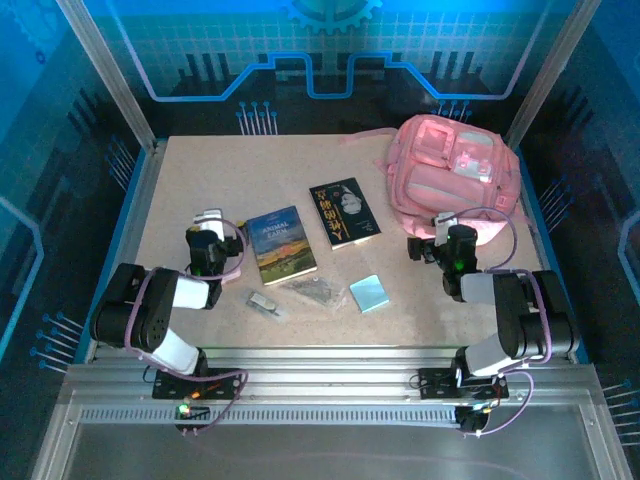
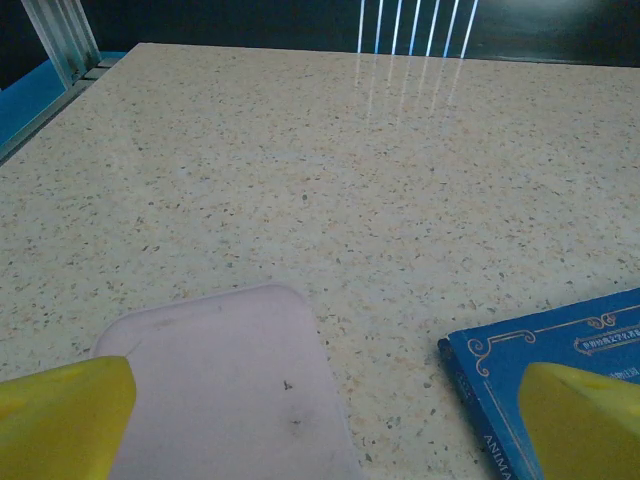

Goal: Pack the student bag
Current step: Pick up the student bag from the top-right of the table.

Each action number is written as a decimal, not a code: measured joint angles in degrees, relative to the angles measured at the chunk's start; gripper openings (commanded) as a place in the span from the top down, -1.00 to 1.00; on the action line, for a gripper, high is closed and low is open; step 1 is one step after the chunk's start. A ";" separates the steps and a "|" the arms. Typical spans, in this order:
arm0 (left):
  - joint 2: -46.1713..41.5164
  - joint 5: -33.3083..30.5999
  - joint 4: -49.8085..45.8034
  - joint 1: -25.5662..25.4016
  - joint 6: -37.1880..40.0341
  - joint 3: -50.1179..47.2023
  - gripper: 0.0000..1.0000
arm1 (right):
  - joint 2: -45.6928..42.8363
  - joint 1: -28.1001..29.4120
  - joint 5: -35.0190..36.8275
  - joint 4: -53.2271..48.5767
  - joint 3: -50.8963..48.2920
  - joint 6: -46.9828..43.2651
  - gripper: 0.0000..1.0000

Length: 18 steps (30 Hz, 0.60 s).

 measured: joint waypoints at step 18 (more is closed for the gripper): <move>0.00 1.11 -0.31 1.25 -0.20 0.59 -0.98 | 0.00 0.00 -0.02 0.00 0.00 0.00 -1.00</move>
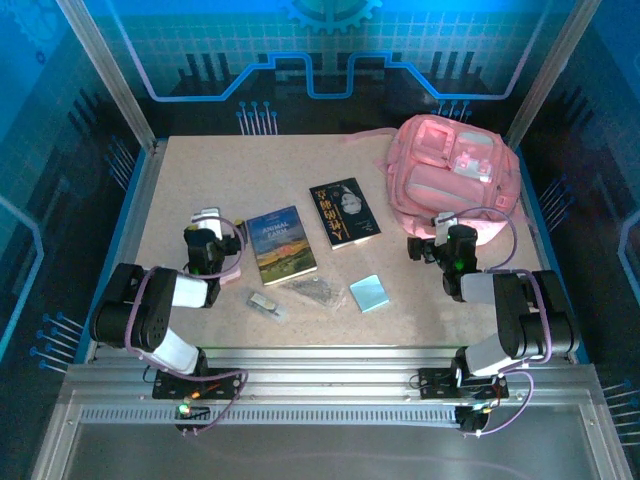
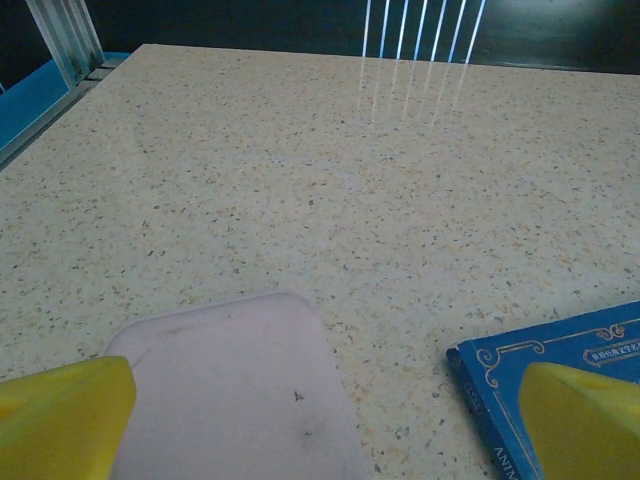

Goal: Pack the student bag
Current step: Pick up the student bag from the top-right of the table.

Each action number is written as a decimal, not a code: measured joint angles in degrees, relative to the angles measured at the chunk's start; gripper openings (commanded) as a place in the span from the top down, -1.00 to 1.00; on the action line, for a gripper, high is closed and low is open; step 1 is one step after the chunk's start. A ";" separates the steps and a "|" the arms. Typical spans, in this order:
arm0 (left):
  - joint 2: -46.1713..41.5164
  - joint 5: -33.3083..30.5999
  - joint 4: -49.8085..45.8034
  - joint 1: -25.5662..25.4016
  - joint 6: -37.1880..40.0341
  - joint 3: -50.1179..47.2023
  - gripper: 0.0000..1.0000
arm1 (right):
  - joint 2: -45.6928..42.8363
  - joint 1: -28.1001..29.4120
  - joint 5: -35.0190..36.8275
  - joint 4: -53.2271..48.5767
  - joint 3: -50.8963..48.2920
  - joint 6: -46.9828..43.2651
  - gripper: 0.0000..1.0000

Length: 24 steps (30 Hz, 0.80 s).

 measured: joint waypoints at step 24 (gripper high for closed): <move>-10.16 -6.23 -46.45 -12.68 -20.94 29.33 -0.98 | -11.96 -3.26 7.08 -48.94 31.30 17.31 -1.00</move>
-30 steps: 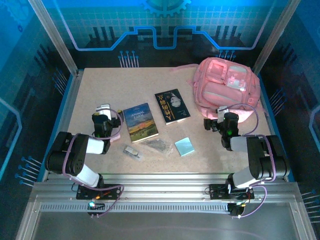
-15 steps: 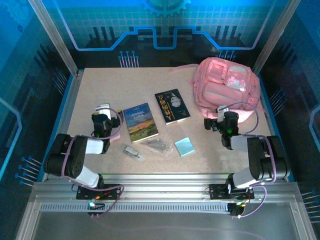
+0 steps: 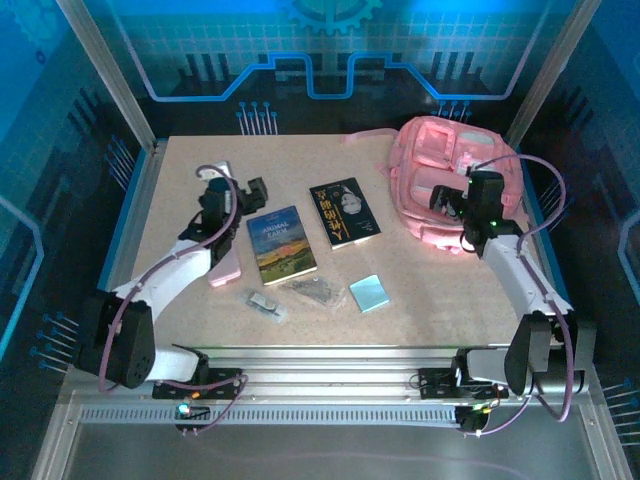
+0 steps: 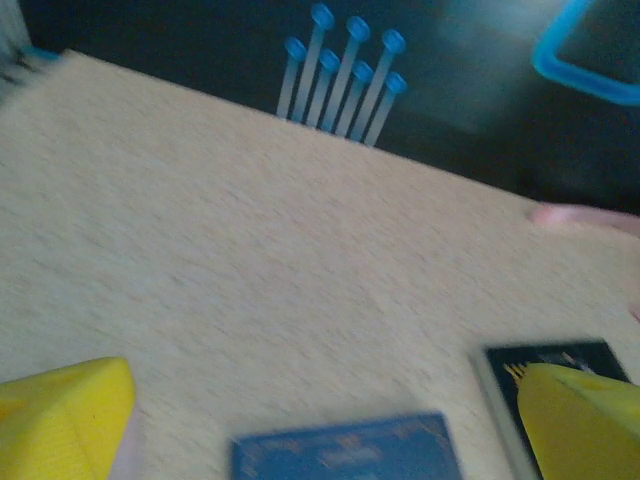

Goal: Pack the student bag
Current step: Pick up the student bag from the top-right of the table.

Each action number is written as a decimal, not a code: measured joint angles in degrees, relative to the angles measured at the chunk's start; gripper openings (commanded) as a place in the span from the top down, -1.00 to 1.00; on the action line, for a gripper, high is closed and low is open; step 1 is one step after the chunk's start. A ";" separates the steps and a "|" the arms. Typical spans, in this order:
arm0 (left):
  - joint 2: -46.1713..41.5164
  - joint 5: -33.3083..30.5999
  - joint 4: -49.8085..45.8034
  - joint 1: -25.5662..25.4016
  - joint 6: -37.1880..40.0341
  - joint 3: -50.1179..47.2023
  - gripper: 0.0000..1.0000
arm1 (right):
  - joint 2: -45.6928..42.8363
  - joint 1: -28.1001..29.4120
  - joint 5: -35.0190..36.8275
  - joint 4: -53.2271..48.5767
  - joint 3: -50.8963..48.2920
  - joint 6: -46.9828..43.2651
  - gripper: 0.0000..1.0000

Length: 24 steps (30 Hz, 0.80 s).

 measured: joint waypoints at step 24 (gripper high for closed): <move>22.67 13.25 -6.71 -22.23 -23.54 15.50 -0.98 | 18.91 -27.82 -38.82 3.58 -6.56 19.30 0.18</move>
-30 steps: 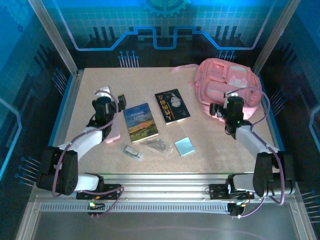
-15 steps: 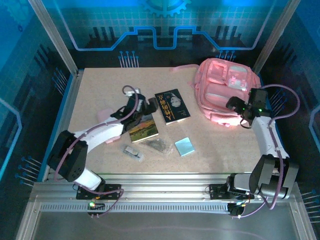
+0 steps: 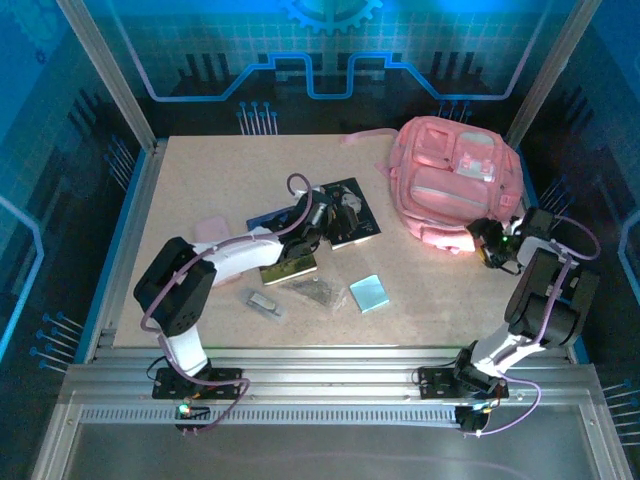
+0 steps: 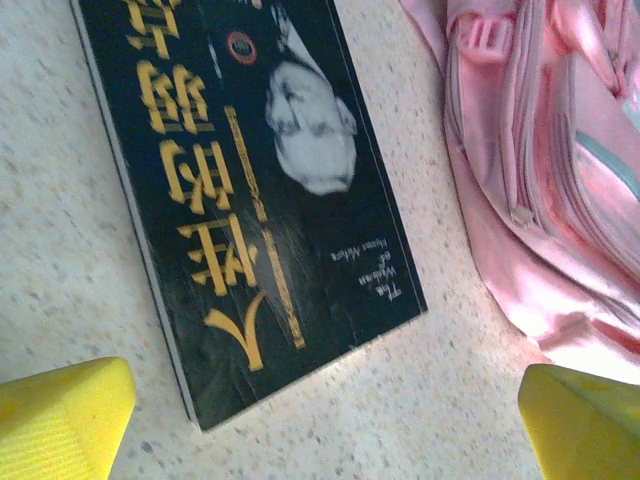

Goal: Pack the student bag
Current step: Pick up the student bag from the top-right of the table, then place the student bag at the top-center of the table.

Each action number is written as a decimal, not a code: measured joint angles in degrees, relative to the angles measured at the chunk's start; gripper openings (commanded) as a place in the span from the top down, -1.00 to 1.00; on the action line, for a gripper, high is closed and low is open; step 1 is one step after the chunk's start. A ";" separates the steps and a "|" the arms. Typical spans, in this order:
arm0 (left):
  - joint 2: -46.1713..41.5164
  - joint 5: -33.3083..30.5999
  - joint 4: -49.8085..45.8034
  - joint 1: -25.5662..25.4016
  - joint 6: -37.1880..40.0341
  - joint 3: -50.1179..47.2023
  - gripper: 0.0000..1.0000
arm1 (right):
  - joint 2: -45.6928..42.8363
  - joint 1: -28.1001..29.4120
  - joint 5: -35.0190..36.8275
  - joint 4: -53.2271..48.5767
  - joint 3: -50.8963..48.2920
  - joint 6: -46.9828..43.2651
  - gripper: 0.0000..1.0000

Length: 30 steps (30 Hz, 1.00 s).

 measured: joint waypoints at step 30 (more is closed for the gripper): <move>-4.79 1.73 5.35 0.50 -3.61 -5.92 -0.98 | 7.04 44.61 -3.06 0.28 23.34 8.50 0.08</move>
